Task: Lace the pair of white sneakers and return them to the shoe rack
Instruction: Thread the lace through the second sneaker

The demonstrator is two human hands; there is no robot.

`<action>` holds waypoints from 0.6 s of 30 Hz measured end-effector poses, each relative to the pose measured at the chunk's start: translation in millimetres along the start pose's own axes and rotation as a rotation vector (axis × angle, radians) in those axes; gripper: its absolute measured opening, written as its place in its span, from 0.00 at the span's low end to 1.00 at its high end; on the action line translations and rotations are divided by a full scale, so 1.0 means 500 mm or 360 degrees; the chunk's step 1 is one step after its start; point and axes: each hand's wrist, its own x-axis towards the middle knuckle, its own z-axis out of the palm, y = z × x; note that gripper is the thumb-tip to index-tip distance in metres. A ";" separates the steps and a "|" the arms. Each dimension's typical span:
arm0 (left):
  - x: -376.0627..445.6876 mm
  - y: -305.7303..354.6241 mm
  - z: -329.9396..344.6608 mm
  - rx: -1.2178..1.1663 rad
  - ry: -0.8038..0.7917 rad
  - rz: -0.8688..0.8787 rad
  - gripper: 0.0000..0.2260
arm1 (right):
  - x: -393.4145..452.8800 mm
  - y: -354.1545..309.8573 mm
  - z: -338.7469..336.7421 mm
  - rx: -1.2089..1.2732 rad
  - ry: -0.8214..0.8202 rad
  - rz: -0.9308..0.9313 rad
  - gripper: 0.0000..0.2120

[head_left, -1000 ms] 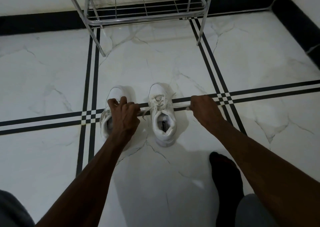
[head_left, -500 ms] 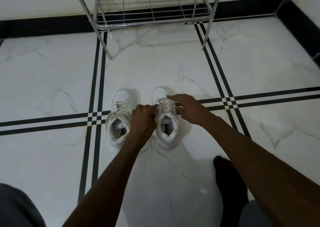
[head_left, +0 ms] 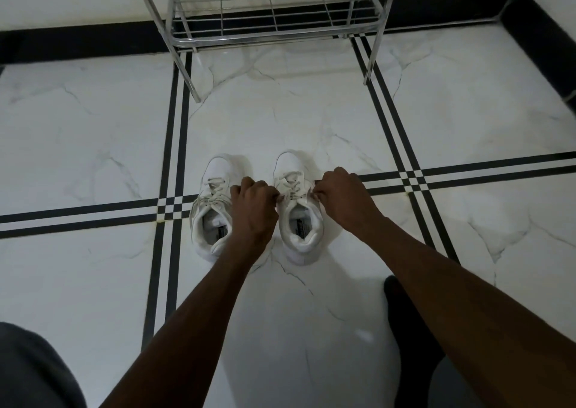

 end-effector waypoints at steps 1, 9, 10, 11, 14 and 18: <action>-0.001 -0.001 -0.001 0.0053 0.0009 0.0050 0.07 | -0.001 0.000 0.002 -0.0066 0.0005 -0.0017 0.08; 0.008 -0.012 0.004 -0.0087 -0.0014 0.0087 0.06 | -0.003 0.010 0.033 0.0283 -0.0030 0.0241 0.12; 0.011 -0.019 0.004 -0.0145 -0.0024 0.0116 0.06 | -0.001 0.013 0.032 0.0467 -0.0096 0.0289 0.11; 0.013 -0.027 0.002 -0.0214 -0.0018 0.0144 0.05 | 0.001 0.016 0.024 0.0643 -0.0187 0.0338 0.08; 0.003 -0.049 -0.025 -0.0330 0.0127 0.0075 0.09 | 0.000 0.022 -0.025 0.1223 -0.0722 0.0694 0.29; -0.006 -0.121 -0.053 -0.0461 0.0226 -0.0255 0.14 | -0.023 0.007 -0.045 0.1502 -0.1166 0.0776 0.38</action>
